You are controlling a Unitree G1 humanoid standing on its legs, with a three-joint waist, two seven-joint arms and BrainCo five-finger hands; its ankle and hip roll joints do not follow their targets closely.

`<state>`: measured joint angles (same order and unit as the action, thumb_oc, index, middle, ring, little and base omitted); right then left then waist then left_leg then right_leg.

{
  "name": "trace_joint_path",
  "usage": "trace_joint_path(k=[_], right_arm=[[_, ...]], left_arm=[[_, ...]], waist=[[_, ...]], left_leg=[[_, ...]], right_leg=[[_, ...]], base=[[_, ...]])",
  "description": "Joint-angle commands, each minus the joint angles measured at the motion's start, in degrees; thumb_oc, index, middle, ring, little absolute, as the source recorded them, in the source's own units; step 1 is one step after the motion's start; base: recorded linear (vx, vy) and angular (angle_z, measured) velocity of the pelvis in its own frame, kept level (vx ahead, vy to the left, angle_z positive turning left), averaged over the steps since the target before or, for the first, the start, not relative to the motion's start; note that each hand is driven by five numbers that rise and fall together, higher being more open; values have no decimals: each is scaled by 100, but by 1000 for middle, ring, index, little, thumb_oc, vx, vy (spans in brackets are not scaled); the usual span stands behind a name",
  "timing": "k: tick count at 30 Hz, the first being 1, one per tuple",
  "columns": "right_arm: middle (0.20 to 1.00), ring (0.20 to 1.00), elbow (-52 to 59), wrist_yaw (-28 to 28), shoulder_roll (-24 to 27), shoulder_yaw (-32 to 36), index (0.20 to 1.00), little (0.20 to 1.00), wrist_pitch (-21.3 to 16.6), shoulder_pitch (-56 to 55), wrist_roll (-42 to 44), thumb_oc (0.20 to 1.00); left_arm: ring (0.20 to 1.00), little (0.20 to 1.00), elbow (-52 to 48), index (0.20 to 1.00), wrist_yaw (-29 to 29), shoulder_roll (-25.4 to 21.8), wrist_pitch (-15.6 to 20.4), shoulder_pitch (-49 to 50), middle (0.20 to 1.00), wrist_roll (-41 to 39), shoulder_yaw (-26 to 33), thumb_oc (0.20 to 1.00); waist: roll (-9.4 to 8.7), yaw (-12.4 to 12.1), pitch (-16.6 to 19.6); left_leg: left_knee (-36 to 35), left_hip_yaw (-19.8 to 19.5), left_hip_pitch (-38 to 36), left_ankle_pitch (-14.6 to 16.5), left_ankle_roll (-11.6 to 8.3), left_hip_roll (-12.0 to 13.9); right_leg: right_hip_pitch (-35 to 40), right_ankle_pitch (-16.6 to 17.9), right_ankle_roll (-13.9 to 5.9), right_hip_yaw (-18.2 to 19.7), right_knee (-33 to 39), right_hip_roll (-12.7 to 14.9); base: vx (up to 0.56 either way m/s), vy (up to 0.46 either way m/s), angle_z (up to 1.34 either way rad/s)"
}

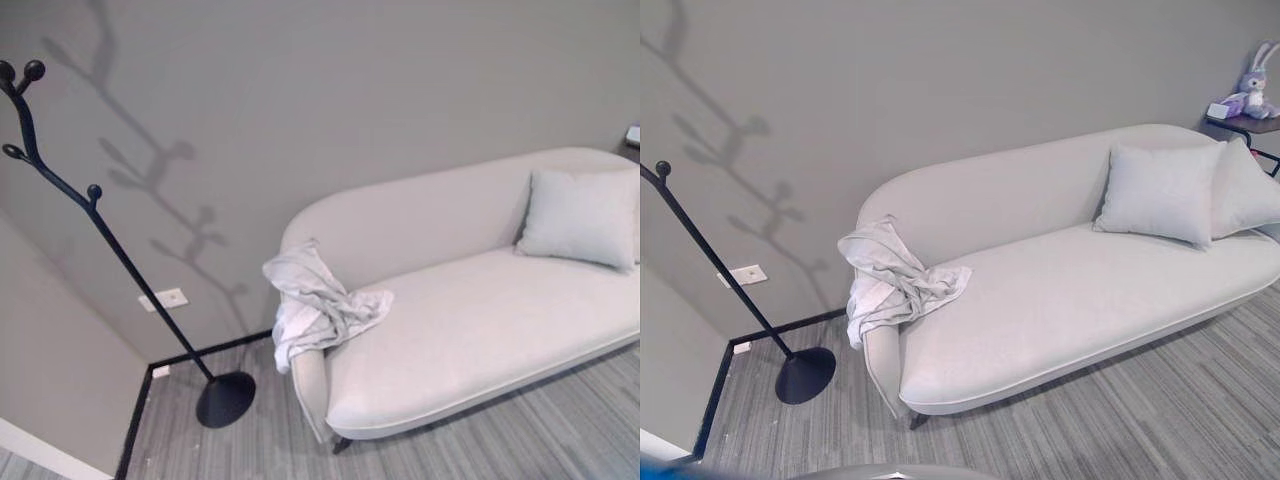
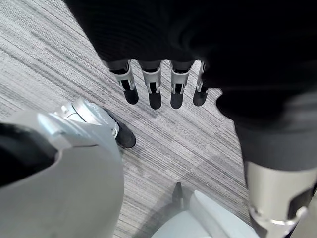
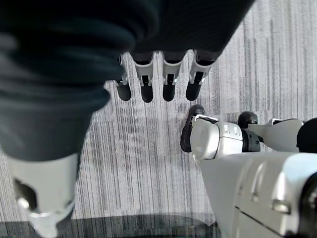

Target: Hang the clothes on the sofa on the clothes rack.

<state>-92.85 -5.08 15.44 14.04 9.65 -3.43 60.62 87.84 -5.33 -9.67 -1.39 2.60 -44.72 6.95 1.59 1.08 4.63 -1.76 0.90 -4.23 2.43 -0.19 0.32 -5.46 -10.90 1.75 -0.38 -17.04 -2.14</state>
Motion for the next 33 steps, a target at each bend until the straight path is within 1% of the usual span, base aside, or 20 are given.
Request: trace_joint_path(k=[1,18,22,26,32,33], right_arm=[[1000,1000,-401,-114,-228,107,1000,1000,-41,420,-231,1000],[1000,1000,-380,-188,-242,-162,1000,1000,-123,377,-571,1000],[1000,1000,-219,-361,-279,-324,1000,1000,-115,334,-669,1000],[1000,1000,-267,-369,-230,-360,1000,1000,-154,322,-819,1000],[1000,1000,-222,-390,-313,-580,1000,1000,-213,344,-1041,1000],[1000,1000,-221,-394,-318,-625,1000,1000,-238,375,-1095,1000]], left_arm=[[1000,1000,116,1000,-75,22,120,-271,1000,113,224,1000],[1000,1000,45,1000,-142,74,209,-302,1000,374,-41,1000],[1000,1000,72,1000,-190,96,238,-272,1000,384,-53,1000],[1000,1000,50,1000,-195,88,262,-272,1000,445,-71,1000],[1000,1000,-1,1000,-228,99,284,-306,1000,778,-385,1000],[1000,1000,-37,1000,-229,103,296,-335,1000,838,-475,1000]], waist=[[-262,-44,-154],[-269,-60,-173],[-262,-40,-187],[-269,-37,-206],[-249,4,-309],[-263,6,-382]], left_leg=[[-324,-179,-358,68,-39,-124],[-324,-212,-372,90,-38,-124],[-324,-197,-377,97,-37,-120],[-324,-204,-379,111,-36,-118],[-324,-194,-359,100,-49,-96],[-113,-189,-253,139,-62,-91]], right_leg=[[1219,1161,-601,326,2204,208],[1211,1164,-602,326,2204,204],[1209,1165,-604,340,2204,207],[1220,1148,-609,335,2204,210],[1173,1116,-587,380,2191,193],[1151,1106,-570,426,2153,207]], base=[[0,0,0],[1,0,1],[0,0,0],[8,-1,0],[-3,-28,0],[-123,0,0]])
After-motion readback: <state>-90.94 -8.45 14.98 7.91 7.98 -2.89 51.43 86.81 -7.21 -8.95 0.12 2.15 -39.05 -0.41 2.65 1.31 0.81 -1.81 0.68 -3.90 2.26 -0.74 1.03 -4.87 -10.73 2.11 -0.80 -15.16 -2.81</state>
